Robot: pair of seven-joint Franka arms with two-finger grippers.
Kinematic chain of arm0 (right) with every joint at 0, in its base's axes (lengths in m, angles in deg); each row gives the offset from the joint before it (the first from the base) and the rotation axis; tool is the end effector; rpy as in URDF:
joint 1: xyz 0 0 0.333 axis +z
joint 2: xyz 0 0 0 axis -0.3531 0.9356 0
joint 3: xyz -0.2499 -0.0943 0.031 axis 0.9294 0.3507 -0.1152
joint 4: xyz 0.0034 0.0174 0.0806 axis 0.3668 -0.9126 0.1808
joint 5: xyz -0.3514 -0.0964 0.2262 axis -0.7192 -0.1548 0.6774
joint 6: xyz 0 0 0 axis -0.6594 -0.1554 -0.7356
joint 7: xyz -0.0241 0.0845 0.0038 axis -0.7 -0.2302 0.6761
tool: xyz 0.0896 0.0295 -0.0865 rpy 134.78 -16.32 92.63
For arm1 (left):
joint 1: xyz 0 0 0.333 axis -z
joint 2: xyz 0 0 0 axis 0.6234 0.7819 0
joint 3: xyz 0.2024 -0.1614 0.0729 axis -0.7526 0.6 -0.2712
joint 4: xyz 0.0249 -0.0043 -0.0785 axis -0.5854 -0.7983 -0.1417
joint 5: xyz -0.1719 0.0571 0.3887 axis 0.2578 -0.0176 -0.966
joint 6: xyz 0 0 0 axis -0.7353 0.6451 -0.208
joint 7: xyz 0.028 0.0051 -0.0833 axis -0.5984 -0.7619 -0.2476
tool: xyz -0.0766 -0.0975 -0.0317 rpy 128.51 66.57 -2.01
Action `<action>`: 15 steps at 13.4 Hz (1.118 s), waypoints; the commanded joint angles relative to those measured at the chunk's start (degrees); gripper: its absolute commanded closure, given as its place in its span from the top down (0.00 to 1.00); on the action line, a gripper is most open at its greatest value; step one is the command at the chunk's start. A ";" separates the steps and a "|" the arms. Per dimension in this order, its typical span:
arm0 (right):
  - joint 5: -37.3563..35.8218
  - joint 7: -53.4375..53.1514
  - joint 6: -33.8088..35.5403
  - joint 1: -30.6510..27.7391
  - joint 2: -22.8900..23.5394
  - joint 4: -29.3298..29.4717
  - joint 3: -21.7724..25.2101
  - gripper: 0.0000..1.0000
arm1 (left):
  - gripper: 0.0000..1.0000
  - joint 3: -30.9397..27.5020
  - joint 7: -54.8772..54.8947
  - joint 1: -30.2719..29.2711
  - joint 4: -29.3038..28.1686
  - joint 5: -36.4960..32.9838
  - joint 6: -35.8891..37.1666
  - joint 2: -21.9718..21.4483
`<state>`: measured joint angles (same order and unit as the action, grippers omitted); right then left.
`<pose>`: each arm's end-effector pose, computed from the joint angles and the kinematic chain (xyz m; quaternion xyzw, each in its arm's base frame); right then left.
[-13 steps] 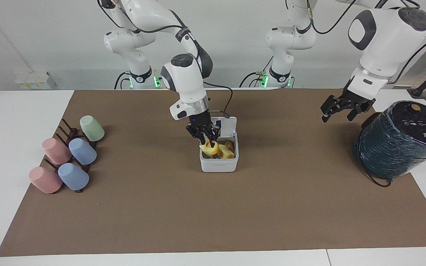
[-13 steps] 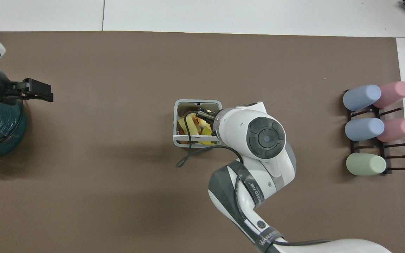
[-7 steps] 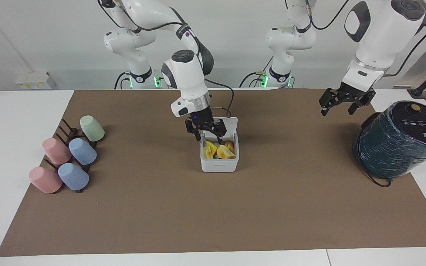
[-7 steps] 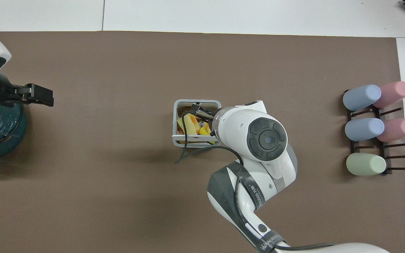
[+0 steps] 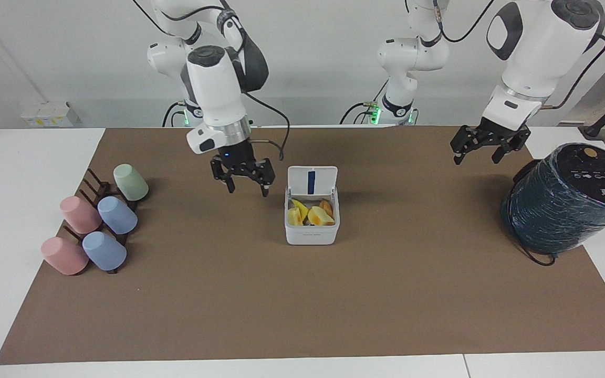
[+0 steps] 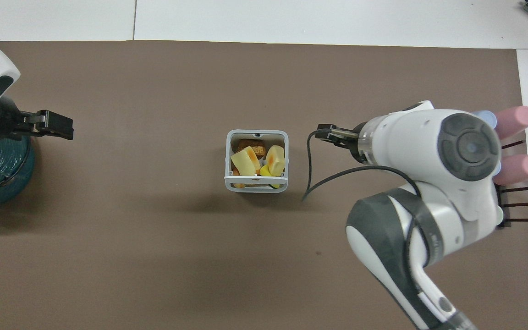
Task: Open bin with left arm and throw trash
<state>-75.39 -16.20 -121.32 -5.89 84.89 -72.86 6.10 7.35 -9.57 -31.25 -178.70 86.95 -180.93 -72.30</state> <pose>0.5941 0.2075 0.4231 -0.9814 0.1436 -0.1087 0.0668 0.6074 -0.0663 0.5285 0.9994 -0.0258 0.0227 0.0025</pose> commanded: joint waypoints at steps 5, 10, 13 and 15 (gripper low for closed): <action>-2.62 11.54 16.06 -9.69 -3.44 7.33 -0.26 1.00 | 1.00 -0.38 -0.11 0.95 -1.70 -1.43 1.30 -1.53; -3.86 18.80 28.73 -12.23 -0.98 17.46 -0.26 1.00 | 1.00 -0.47 -0.02 0.77 -1.61 -1.51 1.30 -1.61; -3.68 19.62 30.93 -12.33 -3.61 14.32 -0.27 1.00 | 1.00 -0.38 0.24 1.04 -1.52 -1.52 0.33 -1.70; -3.07 19.80 30.94 -13.29 -3.97 13.68 -0.27 1.00 | 1.00 -0.38 0.51 0.86 -1.52 -1.43 0.24 -1.70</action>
<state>-78.66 2.00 -90.76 -17.49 81.64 -58.21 6.56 7.46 -9.56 -31.19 -178.92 86.95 -180.31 -72.55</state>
